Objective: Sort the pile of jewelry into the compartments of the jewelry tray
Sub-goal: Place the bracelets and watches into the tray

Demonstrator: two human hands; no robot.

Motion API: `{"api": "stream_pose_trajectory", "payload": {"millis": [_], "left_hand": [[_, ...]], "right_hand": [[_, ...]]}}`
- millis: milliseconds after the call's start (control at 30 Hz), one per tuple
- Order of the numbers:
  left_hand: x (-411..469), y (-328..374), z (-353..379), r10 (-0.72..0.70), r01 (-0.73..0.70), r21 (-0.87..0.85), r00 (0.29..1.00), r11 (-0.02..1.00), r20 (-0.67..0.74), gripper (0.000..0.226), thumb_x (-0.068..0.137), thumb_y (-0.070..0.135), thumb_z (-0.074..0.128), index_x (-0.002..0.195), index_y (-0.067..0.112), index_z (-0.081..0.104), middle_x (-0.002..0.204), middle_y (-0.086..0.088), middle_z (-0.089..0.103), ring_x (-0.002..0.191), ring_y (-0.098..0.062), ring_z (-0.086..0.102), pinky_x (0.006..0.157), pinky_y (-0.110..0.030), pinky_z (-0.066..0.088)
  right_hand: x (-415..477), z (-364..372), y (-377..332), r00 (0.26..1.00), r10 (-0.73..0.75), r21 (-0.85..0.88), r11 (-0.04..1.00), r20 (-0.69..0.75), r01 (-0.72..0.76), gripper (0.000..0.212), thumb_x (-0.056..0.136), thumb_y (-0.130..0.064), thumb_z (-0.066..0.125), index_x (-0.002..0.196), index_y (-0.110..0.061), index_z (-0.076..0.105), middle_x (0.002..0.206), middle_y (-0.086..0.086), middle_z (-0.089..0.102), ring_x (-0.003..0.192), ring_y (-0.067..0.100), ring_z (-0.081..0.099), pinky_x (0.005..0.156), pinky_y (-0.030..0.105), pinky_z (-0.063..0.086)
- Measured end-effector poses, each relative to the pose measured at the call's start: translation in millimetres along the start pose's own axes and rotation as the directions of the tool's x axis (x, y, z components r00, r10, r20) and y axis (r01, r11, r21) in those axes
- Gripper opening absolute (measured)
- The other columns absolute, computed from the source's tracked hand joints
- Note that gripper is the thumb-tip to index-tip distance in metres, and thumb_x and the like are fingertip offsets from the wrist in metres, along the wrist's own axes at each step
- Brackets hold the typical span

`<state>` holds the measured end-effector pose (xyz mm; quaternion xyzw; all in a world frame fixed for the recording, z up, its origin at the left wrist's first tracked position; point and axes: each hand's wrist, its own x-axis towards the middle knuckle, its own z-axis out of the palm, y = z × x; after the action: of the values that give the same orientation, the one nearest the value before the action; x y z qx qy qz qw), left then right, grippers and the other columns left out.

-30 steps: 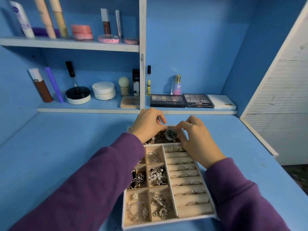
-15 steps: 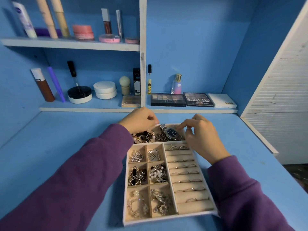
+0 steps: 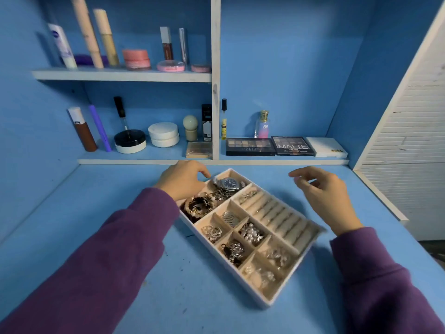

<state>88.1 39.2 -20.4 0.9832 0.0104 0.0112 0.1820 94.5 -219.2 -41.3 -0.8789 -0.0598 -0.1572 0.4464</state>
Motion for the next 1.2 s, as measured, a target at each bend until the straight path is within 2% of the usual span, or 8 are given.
{"api": "stream_pose_trajectory", "payload": {"millis": [133,267,333,467,633,900,1100,1200], "left_hand": [[-31,-11,-2,-0.091,0.088,-0.046,0.993,0.995,-0.073,0.04,0.082,0.015,0.057,0.12,0.03,0.056,0.111,-0.006,0.066,0.096,-0.023,0.06,0.087,-0.038,0.048],[-56,-14,5,-0.127,0.117,-0.084,0.985,0.989,-0.121,0.038,0.083,0.015,0.055,0.117,0.032,0.061,0.08,-0.004,0.069,0.075,-0.02,0.063,0.072,-0.032,0.051],[-63,-16,9,-0.137,0.125,-0.091,0.98,0.988,-0.144,0.038,0.083,0.015,0.053,0.116,0.032,0.061,0.068,-0.004,0.068,0.066,-0.02,0.062,0.061,-0.027,0.047],[-73,-15,15,-0.152,0.135,-0.092,0.966,0.986,-0.208,0.034,0.087,0.017,0.052,0.117,0.028,0.062,0.081,-0.012,0.069,0.06,-0.018,0.052,0.06,-0.026,0.04],[-82,-6,17,-0.127,0.122,-0.037,0.964,0.992,-0.232,0.028,0.088,0.017,0.05,0.107,0.029,0.068,0.08,-0.002,0.064,0.051,-0.014,0.045,0.05,-0.023,0.038],[-88,-13,25,-0.169,0.12,-0.225,0.963,0.967,-0.21,0.046,0.084,0.014,0.053,0.13,0.021,0.05,0.067,-0.004,0.069,0.093,-0.022,0.058,0.076,-0.031,0.046],[-92,-11,19,-0.193,0.132,-0.343,0.97,0.93,-0.149,0.039,0.085,0.013,0.055,0.124,0.019,0.057,0.06,-0.005,0.068,0.068,-0.013,0.061,0.062,-0.027,0.047],[-91,-12,19,-0.194,0.137,-0.339,0.971,0.931,-0.139,0.041,0.085,0.014,0.055,0.125,0.02,0.055,0.063,-0.009,0.07,0.06,-0.01,0.058,0.057,-0.024,0.045]], "right_hand": [[-12,-10,12,0.994,0.103,0.047,0.993,0.039,-0.105,0.012,0.089,-0.023,0.057,0.095,-0.02,0.066,0.082,0.002,0.061,0.062,0.017,0.054,0.055,0.019,0.042],[-25,-12,13,0.975,0.19,0.118,0.972,0.118,-0.204,0.031,0.087,-0.032,0.059,0.116,-0.019,0.058,0.107,0.008,0.06,0.067,0.024,0.06,0.062,0.034,0.05],[-32,-14,11,0.963,0.242,0.154,0.954,0.12,-0.258,0.043,0.088,-0.032,0.058,0.127,-0.017,0.049,0.111,0.01,0.055,0.064,0.026,0.062,0.056,0.035,0.052],[-43,-13,13,0.941,0.255,0.091,0.955,0.222,-0.281,0.042,0.092,-0.018,0.052,0.134,-0.014,0.045,0.102,0.005,0.062,0.067,0.021,0.06,0.054,0.021,0.051],[-41,-10,14,0.956,0.205,0.054,0.974,0.211,-0.221,0.042,0.091,-0.007,0.048,0.133,-0.014,0.048,0.114,0.005,0.061,0.09,0.021,0.06,0.069,0.028,0.05],[-28,-4,14,0.974,0.137,0.039,0.989,0.181,-0.146,0.04,0.089,-0.003,0.049,0.128,-0.013,0.054,0.115,0.008,0.064,0.104,0.022,0.057,0.092,0.035,0.045],[-31,-2,17,0.979,0.121,0.067,0.989,0.161,-0.133,0.039,0.09,-0.001,0.048,0.126,-0.013,0.055,0.113,0.007,0.064,0.1,0.02,0.058,0.082,0.024,0.041],[-32,-1,13,0.983,0.11,0.037,0.992,0.145,-0.117,0.04,0.09,0.002,0.046,0.126,-0.012,0.056,0.106,0.004,0.062,0.079,0.01,0.058,0.062,0.004,0.041]]}}
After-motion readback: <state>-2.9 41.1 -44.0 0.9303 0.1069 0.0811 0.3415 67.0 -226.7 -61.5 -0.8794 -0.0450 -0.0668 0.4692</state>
